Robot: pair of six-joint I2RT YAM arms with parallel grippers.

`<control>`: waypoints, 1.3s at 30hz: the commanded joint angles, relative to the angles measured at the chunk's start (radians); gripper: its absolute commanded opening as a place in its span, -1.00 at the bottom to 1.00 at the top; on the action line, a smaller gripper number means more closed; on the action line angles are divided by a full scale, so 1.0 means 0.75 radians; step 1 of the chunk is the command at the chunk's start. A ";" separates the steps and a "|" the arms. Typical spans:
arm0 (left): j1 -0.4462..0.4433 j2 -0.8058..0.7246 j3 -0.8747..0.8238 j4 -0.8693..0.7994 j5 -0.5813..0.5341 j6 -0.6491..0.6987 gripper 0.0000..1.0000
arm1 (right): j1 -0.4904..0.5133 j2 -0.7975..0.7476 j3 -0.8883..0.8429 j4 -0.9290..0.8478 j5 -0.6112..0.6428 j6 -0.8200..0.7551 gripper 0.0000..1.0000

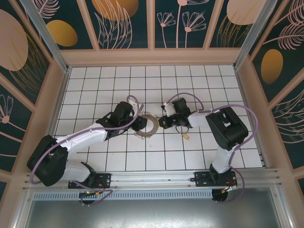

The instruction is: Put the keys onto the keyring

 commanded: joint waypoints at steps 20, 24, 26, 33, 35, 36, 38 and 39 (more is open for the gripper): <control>0.002 -0.487 -0.057 0.126 0.222 0.100 -0.28 | 0.072 -0.695 -0.357 0.663 -0.428 -0.330 -1.00; 0.003 -0.584 -0.109 0.220 0.360 0.092 -0.29 | 0.070 -0.783 -0.373 0.775 -0.518 -0.294 -1.00; 0.001 -0.617 -0.137 0.293 0.436 0.079 -0.29 | 0.066 -0.802 -0.380 0.857 -0.572 -0.244 -1.00; -0.036 -0.667 -0.238 0.502 0.584 0.111 -0.27 | 0.069 -0.786 -0.448 1.336 -0.693 0.072 -1.00; -0.054 -0.676 -0.247 0.514 0.588 0.136 -0.30 | 0.070 -0.769 -0.465 1.469 -0.708 0.158 -1.00; -0.061 -0.680 -0.249 0.517 0.594 0.147 -0.32 | 0.068 -0.759 -0.474 1.530 -0.714 0.194 -1.00; -0.079 -0.689 -0.258 0.532 0.612 0.169 -0.33 | 0.069 -0.734 -0.485 1.648 -0.730 0.267 -1.00; -0.091 -0.694 -0.263 0.539 0.618 0.181 -0.32 | 0.069 -0.724 -0.486 1.681 -0.736 0.286 -1.00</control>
